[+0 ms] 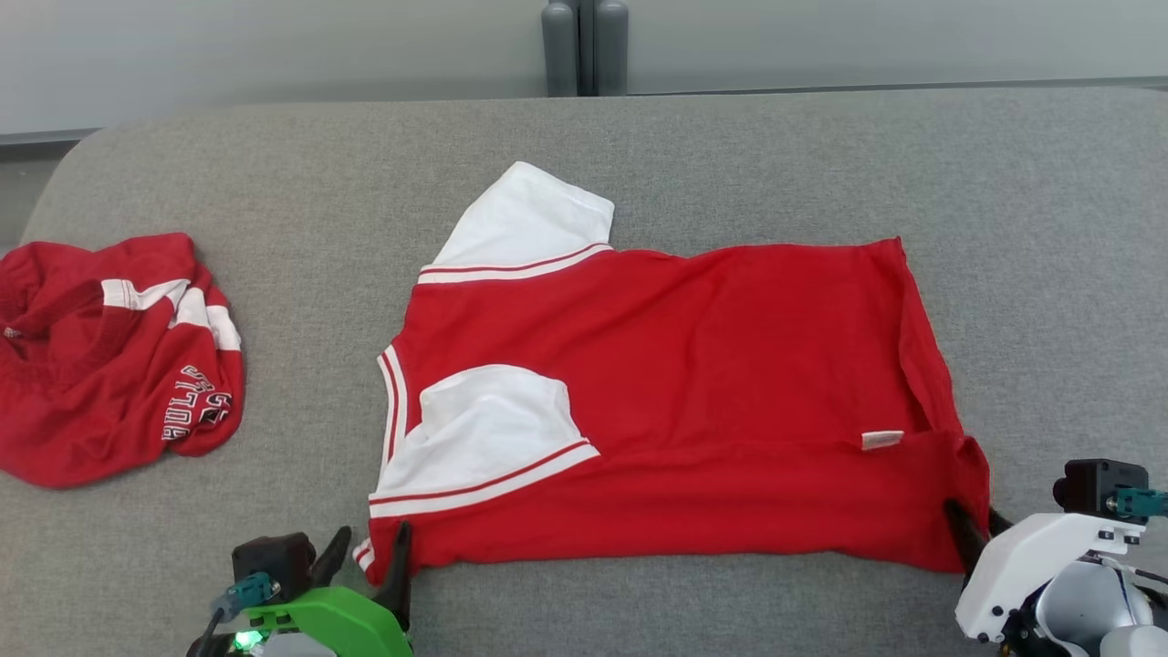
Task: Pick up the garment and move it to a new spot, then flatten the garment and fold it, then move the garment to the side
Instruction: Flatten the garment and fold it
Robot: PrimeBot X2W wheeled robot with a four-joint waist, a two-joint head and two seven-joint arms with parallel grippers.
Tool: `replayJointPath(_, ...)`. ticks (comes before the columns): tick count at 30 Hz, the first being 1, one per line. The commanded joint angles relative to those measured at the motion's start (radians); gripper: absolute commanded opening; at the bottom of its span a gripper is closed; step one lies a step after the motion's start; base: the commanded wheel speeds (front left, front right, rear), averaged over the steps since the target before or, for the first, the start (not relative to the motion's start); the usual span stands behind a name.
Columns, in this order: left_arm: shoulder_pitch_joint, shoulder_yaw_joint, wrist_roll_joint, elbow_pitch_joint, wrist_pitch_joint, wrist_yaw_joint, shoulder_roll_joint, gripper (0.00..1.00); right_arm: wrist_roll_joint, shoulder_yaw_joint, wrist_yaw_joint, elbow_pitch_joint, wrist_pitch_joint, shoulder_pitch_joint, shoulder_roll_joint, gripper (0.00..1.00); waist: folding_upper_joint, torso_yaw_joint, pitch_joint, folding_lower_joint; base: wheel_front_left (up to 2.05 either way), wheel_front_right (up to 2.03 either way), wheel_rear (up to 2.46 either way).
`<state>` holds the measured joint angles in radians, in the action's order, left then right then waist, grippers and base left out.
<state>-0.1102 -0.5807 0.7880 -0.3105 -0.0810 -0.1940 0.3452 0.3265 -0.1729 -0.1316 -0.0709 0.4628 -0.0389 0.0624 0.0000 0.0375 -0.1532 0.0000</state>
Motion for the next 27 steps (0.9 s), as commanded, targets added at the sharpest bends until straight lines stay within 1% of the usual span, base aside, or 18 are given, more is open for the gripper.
replayJointPath(1,-0.007,0.006,-0.010,0.007,-0.010,-0.007,0.007,1.00,-0.010,-0.006,0.002,0.001,-0.007,0.002,0.001,1.00,0.0000,0.002,-0.002,0.0000,0.00,0.00,0.00)
replayJointPath(4,-0.035,0.016,-0.018,0.019,-0.016,-0.013,0.016,1.00,-0.030,-0.022,0.002,0.019,-0.007,0.031,0.014,1.00,0.0000,0.003,-0.006,0.0000,0.00,0.00,0.00)
replayJointPath(7,-0.074,0.022,-0.026,0.037,-0.007,-0.006,0.029,1.00,-0.048,-0.043,0.002,0.049,0.006,0.065,0.036,1.00,0.0000,0.005,-0.016,0.0000,0.00,0.00,0.00)
replayJointPath(11,-0.167,0.020,-0.029,0.037,0.036,0.010,0.041,1.00,-0.062,-0.042,0.002,0.091,0.053,0.148,0.075,1.00,0.0000,0.005,-0.041,0.0000,0.00,0.00,0.00)
replayJointPath(13,-0.230,0.018,-0.028,0.019,0.070,0.019,0.034,1.00,-0.054,-0.031,0.002,0.093,0.088,0.202,0.102,1.00,0.0000,0.004,-0.061,0.0000,0.00,0.00,0.00)
replayJointPath(15,-0.301,0.030,-0.011,-0.007,0.095,0.026,0.015,1.00,-0.069,-0.020,0.002,0.075,0.122,0.264,0.136,1.00,0.0000,0.000,-0.088,0.0000,0.00,0.00,0.00)
replayJointPath(19,-0.448,0.043,0.000,-0.084,0.142,0.036,-0.019,1.00,-0.063,0.030,0.001,0.019,0.168,0.419,0.159,1.00,0.0000,-0.014,-0.159,0.0000,0.00,0.00,0.00)
replayJointPath(22,-0.564,0.039,-0.018,-0.151,0.168,0.048,-0.034,1.00,-0.073,0.077,0.001,-0.038,0.179,0.534,0.177,1.00,0.0000,-0.033,-0.217,0.0000,0.00,0.00,0.00)
replayJointPath(27,-0.720,0.015,-0.042,-0.255,0.200,0.079,-0.053,1.00,-0.084,0.162,0.001,-0.144,0.154,0.729,0.174,1.00,0.0000,-0.071,-0.307,0.0000,0.00,0.00,0.00)
